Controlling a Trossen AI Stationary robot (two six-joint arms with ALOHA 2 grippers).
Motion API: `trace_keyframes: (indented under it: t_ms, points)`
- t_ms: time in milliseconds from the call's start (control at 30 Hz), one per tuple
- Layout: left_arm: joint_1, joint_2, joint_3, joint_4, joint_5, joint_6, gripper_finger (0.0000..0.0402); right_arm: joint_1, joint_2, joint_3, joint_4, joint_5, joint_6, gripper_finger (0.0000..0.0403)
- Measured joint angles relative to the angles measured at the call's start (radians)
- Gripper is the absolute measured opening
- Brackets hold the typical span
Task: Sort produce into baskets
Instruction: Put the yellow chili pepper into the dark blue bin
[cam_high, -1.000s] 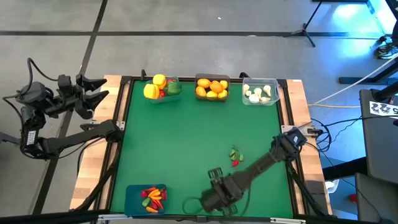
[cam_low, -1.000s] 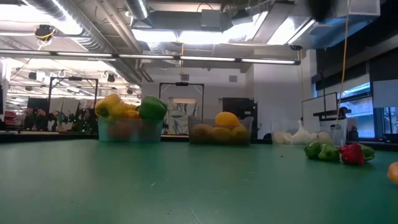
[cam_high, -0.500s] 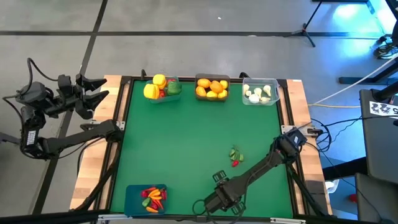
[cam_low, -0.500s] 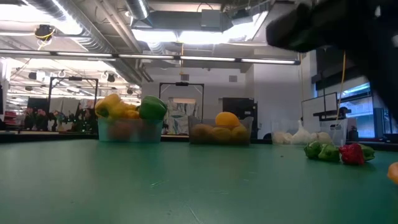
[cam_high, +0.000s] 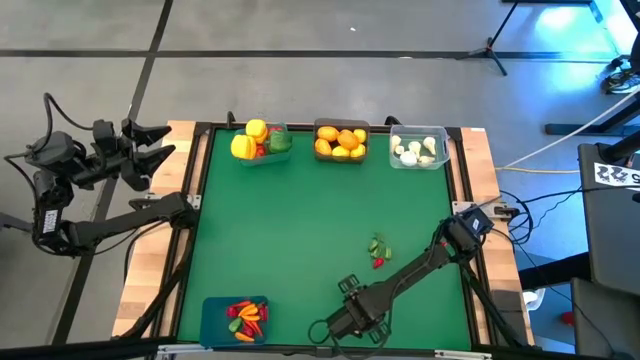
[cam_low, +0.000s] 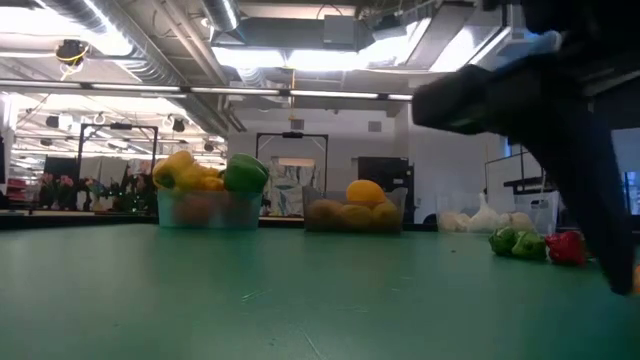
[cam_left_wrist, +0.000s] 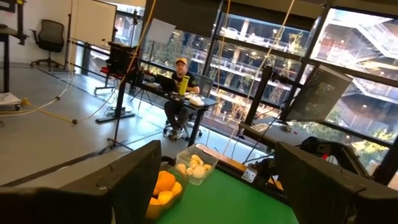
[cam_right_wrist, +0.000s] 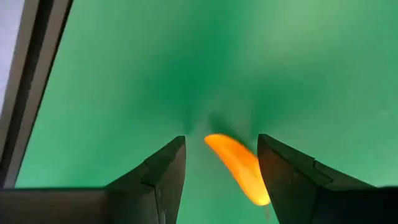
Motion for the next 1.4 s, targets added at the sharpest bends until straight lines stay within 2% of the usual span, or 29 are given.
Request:
trace_keyframes:
  t_ms: [100,233,367,600,733,867,933,1033,1133,1233,1333,1400]
  points:
    - [0.0,0.0,0.0,0.0,-0.015,0.0,0.0308,0.001,0.0,-0.008,-0.004,-0.034,0.0,0.0195]
    - [0.0,0.0,0.0,0.0,-0.03,0.014,0.0308,0.0,-0.023,-0.028,0.019,-0.028,-0.023,0.0195]
    - [0.0,0.0,0.0,-0.001,-0.032,0.017,0.0308,-0.006,-0.07,-0.126,0.065,-0.01,-0.019,0.0195]
    - [0.0,0.0,0.0,-0.002,-0.033,0.016,0.0308,-0.013,-0.225,-0.369,0.222,0.002,0.12,0.0195]
    - [0.0,0.0,0.0,-0.004,-0.039,0.016,0.0308,-0.013,-0.256,-0.397,0.258,0.057,0.199,0.0195]
    - [0.0,0.0,0.0,-0.006,-0.042,0.017,0.0308,-0.015,-0.281,-0.379,0.294,0.134,0.382,0.0195]
    - [0.0,0.0,0.0,-0.012,-0.043,0.016,0.0308,-0.014,-0.3,-0.379,0.282,0.205,0.572,0.0195]
    - [0.0,0.0,0.0,-0.034,-0.043,0.016,0.0308,-0.013,-0.322,-0.379,0.257,0.258,0.843,0.0195]
    - [0.0,0.0,0.0,-0.053,-0.043,0.017,0.0308,-0.002,-0.332,-0.379,0.226,0.254,1.012,0.0195]
    - [0.0,0.0,0.0,-0.054,-0.043,0.017,0.0308,0.017,-0.333,-0.402,0.223,0.215,1.083,0.0195]
    - [0.0,0.0,0.0,-0.052,-0.043,0.018,0.0308,0.023,-0.342,-0.462,0.236,0.129,1.138,0.0195]
    - [0.0,0.0,0.0,-0.052,-0.043,0.018,0.0308,0.027,-0.358,-0.494,0.251,0.121,1.174,0.0195]
